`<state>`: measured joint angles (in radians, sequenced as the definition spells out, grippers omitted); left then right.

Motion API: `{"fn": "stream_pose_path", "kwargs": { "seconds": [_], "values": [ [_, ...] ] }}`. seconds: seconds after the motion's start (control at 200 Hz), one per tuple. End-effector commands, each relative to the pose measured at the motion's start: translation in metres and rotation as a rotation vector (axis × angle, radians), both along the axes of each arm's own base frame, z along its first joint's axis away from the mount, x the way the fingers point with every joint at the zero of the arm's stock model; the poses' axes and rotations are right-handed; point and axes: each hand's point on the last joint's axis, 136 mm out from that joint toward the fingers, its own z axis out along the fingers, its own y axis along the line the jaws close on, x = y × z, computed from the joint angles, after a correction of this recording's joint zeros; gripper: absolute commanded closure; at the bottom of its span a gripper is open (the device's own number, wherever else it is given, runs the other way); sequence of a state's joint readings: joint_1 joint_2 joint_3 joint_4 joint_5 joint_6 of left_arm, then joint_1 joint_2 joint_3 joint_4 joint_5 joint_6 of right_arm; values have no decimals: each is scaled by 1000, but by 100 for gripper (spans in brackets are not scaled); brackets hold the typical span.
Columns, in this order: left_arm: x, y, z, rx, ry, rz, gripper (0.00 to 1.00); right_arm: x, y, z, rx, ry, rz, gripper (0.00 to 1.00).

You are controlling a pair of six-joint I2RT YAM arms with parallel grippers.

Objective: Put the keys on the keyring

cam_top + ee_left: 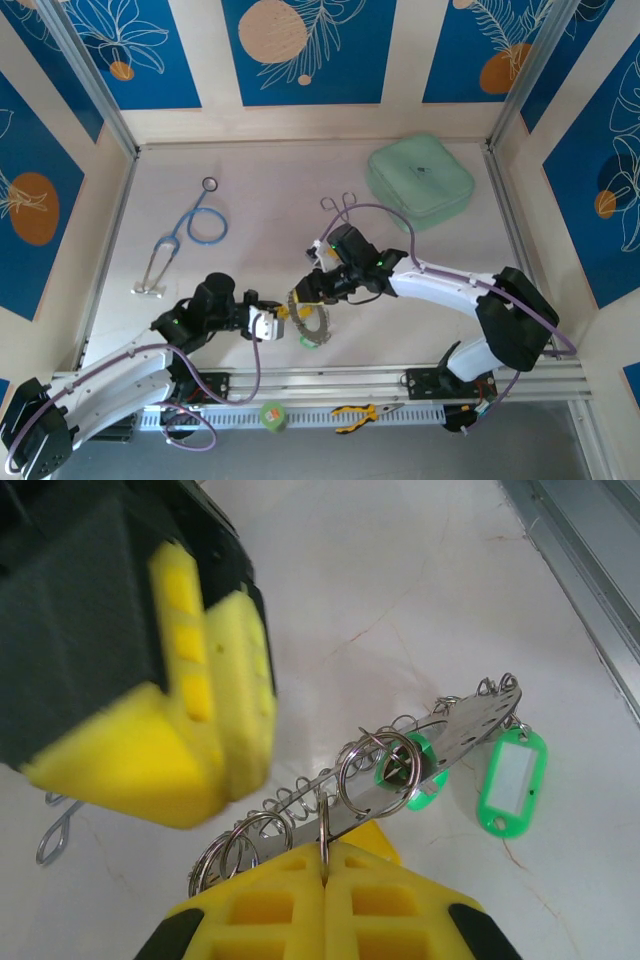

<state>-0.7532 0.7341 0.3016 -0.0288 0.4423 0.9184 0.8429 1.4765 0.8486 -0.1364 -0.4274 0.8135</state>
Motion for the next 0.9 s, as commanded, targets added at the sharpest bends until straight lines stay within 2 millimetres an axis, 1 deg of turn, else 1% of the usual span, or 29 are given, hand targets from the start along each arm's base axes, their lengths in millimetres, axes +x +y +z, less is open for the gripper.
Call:
{"fn": "stream_pose_path", "kwargs": {
  "seconds": [0.0, 0.255, 0.61, 0.895],
  "values": [
    [-1, -3, 5, -24, -34, -18, 100, -10, 5, -3, 10, 46, 19, 67],
    [-2, -4, 6, -25, -35, -20, 100, -12, 12, -4, 35, 60, 37, 67],
    [-1, -3, 5, -23, -36, -15, 100, -14, 10, -2, 35, 55, 42, 77],
    [-2, -2, 5, -23, -37, -16, 100, -13, 12, 1, 39, 41, 47, 79]
  ]
}}
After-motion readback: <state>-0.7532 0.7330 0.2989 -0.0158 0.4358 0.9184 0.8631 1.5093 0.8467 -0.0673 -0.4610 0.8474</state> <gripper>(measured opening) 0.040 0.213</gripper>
